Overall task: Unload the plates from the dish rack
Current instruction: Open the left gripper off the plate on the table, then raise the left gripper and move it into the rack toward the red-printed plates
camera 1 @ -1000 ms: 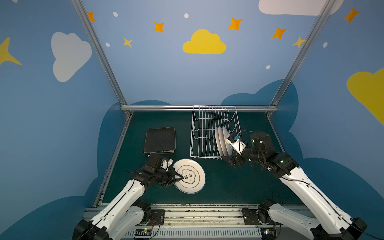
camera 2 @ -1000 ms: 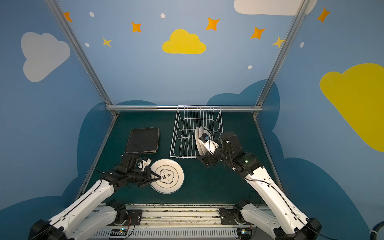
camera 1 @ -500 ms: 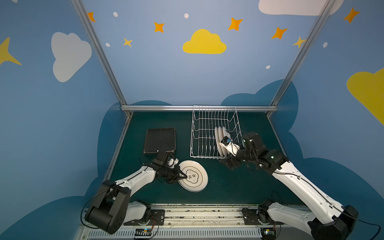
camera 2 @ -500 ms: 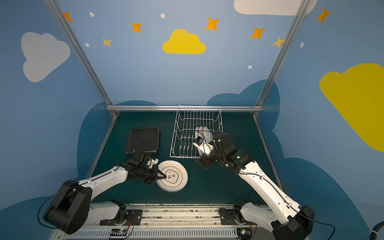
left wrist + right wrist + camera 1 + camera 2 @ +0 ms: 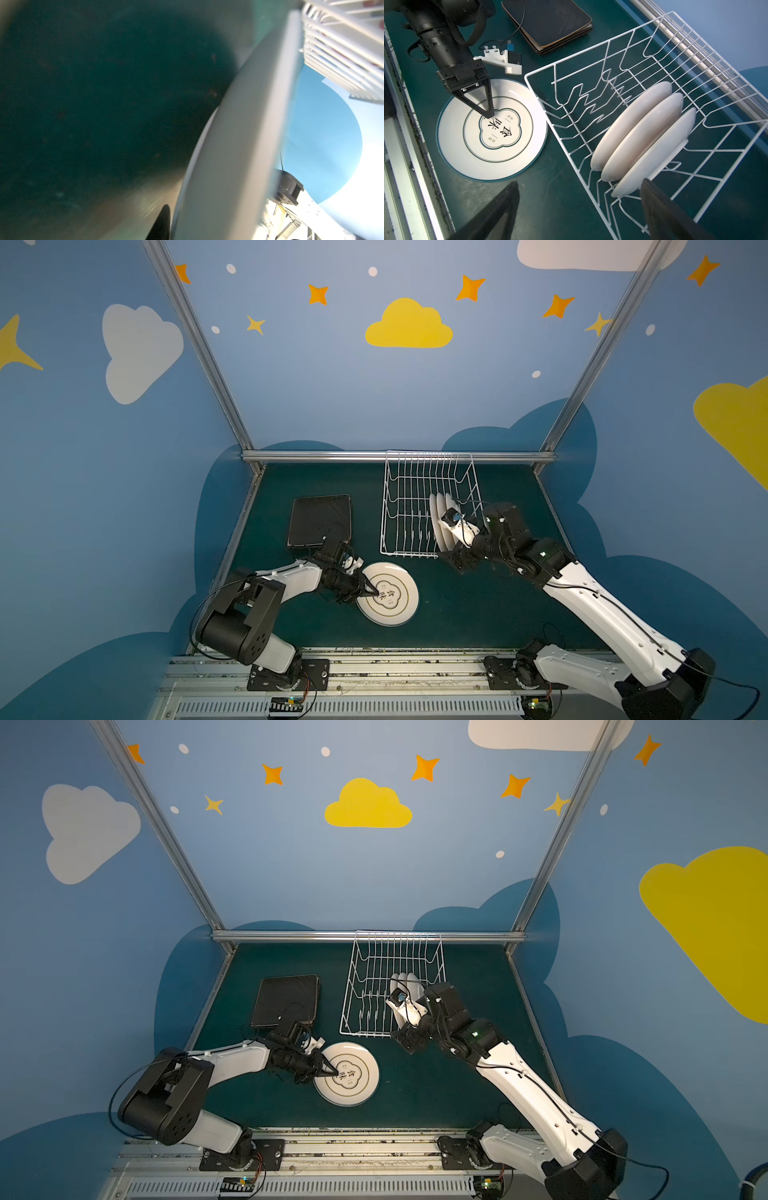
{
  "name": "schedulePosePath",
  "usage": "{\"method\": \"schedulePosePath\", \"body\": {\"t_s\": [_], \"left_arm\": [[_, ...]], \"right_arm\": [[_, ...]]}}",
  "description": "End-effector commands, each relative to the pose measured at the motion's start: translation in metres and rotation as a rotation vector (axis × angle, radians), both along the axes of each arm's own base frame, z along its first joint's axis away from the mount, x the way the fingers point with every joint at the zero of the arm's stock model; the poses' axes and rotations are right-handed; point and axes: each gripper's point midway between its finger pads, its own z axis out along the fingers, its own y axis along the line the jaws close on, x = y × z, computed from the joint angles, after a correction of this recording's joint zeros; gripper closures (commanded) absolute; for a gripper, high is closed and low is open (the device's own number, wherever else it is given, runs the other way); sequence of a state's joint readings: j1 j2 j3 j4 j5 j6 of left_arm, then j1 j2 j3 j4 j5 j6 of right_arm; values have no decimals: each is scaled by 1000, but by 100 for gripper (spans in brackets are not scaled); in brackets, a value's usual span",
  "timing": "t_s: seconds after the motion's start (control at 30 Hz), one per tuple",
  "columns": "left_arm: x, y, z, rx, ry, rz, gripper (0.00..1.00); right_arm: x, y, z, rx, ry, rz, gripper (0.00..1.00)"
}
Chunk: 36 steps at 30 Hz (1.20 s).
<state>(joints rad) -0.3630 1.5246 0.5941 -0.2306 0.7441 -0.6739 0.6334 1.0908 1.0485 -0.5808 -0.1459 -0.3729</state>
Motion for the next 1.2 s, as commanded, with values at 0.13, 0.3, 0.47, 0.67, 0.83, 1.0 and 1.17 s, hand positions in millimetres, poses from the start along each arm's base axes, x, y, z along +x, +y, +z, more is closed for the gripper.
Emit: {"method": "schedulePosePath", "body": {"t_s": [0.13,0.3,0.47,0.67,0.83,1.0,1.17], "left_arm": [[0,1,-3,27,17,-26,38],[-2,5,-6,65,26,-32,22],[-1,17,-11,150,13,4,5],[6,25,-14,209,-4,42,1],[13,34,-11,276,-25,73,1],[20,46,-3,342,-64,114,1],[21,59,5,403,-98,156,1]], "right_arm": [[7,3,9,26,-30,-27,9],[10,3,12,29,-43,-37,9],[11,3,13,32,-48,-40,9],[11,2,11,27,-41,-44,9],[12,2,12,21,-46,-50,9],[15,2,14,19,-58,-56,9],[16,3,16,24,-62,-57,9]]}}
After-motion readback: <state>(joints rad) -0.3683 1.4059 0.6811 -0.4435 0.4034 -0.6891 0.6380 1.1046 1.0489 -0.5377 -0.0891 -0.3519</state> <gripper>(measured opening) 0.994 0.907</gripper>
